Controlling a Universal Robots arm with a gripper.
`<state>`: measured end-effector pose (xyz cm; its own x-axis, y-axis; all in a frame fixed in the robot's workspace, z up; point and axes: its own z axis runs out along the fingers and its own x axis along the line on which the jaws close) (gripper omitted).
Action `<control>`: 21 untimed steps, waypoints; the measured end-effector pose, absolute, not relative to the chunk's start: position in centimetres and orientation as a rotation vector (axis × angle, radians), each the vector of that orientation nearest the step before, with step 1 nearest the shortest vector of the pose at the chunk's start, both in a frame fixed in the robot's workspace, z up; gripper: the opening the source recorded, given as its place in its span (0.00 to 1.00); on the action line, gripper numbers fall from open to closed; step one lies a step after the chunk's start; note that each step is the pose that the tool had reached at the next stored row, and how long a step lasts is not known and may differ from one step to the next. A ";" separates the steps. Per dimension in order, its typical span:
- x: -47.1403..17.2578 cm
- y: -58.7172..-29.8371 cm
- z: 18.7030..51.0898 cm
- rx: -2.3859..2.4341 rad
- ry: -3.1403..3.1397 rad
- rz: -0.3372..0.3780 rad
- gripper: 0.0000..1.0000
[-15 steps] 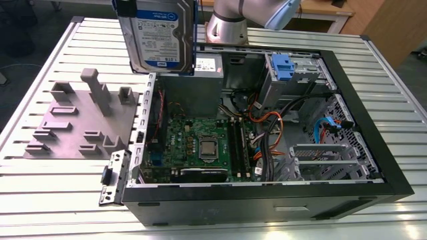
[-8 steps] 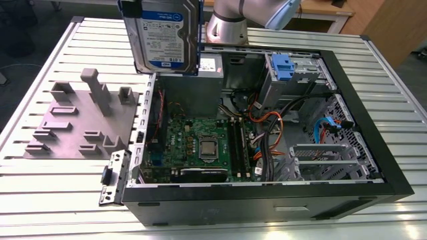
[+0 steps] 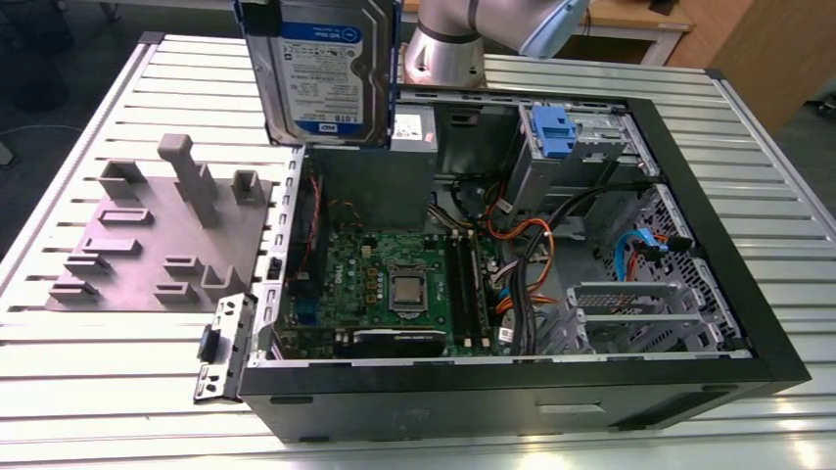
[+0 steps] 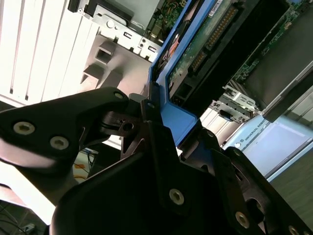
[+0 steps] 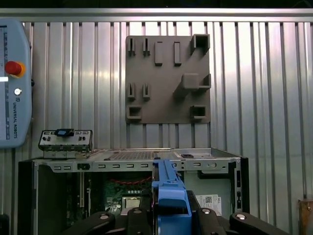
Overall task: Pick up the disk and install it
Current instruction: 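Pick up the disk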
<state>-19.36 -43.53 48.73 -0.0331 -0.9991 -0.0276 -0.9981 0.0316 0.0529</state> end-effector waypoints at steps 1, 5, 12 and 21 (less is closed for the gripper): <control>-19.4 -43.5 48.7 2.172 -2.244 -0.088 0.36; -19.4 -43.6 48.7 2.171 -2.243 -0.086 0.36; -19.4 -43.8 48.7 2.170 -2.242 -0.085 0.36; -19.3 -43.8 48.7 2.170 -2.242 -0.084 0.36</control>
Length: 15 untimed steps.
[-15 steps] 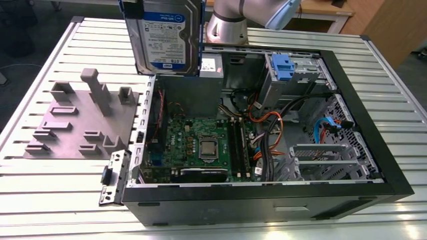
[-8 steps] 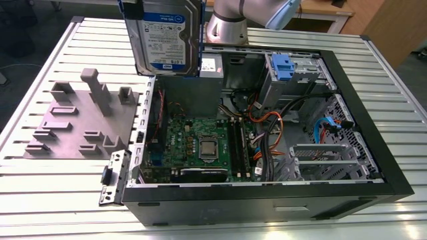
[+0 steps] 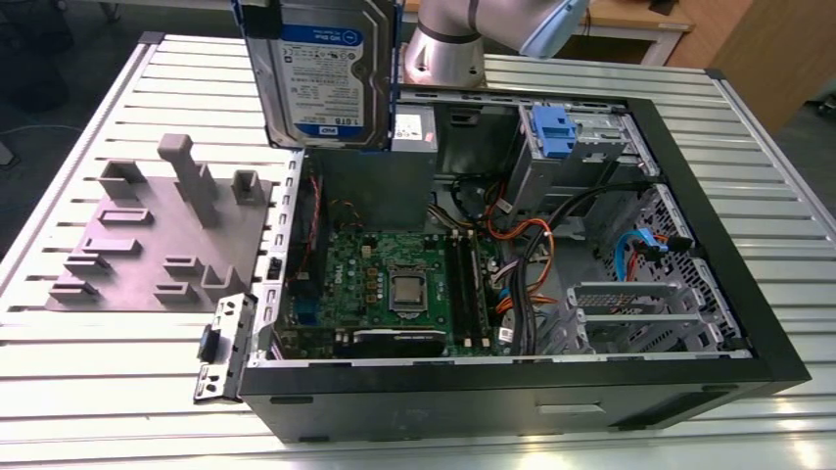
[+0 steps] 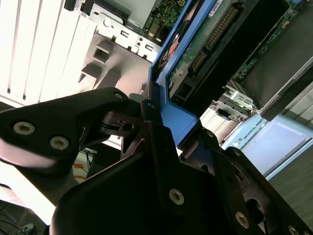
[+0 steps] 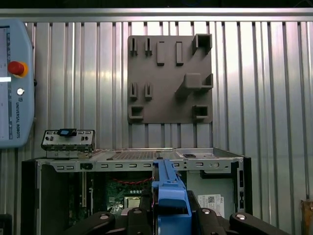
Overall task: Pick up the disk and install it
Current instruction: 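Pick up the disk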
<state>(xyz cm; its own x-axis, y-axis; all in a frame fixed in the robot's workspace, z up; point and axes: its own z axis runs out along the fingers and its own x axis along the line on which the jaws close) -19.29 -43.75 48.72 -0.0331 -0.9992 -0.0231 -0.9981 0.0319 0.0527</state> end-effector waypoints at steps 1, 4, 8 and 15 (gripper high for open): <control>-19.2 -43.7 48.7 2.170 -2.242 -0.084 0.36; -18.9 -43.8 48.7 2.170 -2.242 -0.084 0.36; -18.4 -43.8 48.7 2.170 -2.242 -0.084 0.36; -17.7 -43.8 48.7 2.170 -2.242 -0.084 0.36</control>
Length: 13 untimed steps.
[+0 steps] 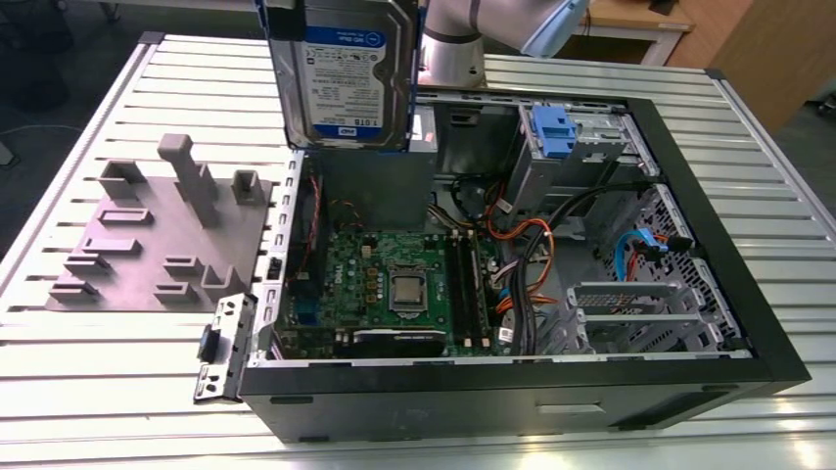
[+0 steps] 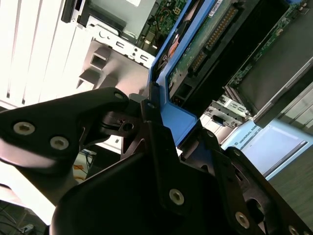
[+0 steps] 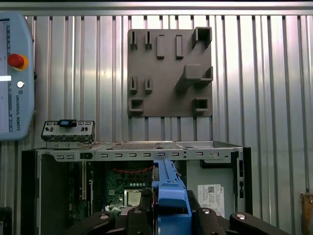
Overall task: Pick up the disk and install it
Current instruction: 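Pick up the disk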
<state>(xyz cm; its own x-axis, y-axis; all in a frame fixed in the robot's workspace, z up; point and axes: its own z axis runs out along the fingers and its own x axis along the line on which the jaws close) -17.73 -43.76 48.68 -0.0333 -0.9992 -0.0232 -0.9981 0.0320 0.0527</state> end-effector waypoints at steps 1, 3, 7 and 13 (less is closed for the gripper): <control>-17.7 -43.8 48.7 2.170 -2.242 -0.084 0.36; -17.7 -43.8 48.7 2.170 -2.242 -0.084 0.36; -17.7 -43.8 48.7 2.170 -2.242 -0.084 0.36; -17.7 -43.8 48.7 2.170 -2.242 -0.084 0.36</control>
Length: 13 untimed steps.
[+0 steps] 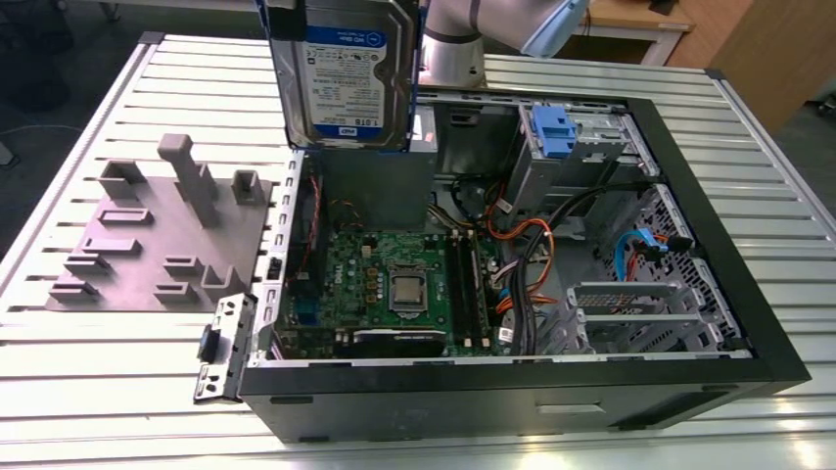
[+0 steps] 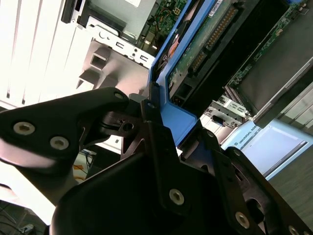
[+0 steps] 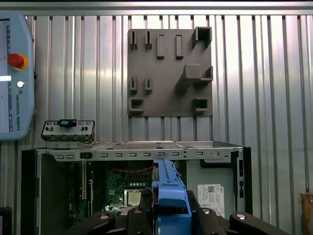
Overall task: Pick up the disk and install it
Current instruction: 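Pick up the disk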
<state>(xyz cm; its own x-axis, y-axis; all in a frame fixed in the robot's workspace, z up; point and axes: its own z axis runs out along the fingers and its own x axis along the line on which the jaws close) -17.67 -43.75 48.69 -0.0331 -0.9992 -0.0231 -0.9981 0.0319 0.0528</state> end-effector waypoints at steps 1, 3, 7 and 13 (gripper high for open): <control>-17.7 -43.8 48.7 2.170 -2.242 -0.084 0.36; -17.7 -43.8 48.7 2.170 -2.242 -0.084 0.36; -17.7 -43.8 48.7 2.170 -2.242 -0.084 0.36; -17.7 -44.1 48.7 2.170 -2.242 -0.084 0.36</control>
<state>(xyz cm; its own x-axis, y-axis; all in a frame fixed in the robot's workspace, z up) -17.66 -44.07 48.69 -0.0333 -0.9992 -0.0231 -0.9981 0.0320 0.0527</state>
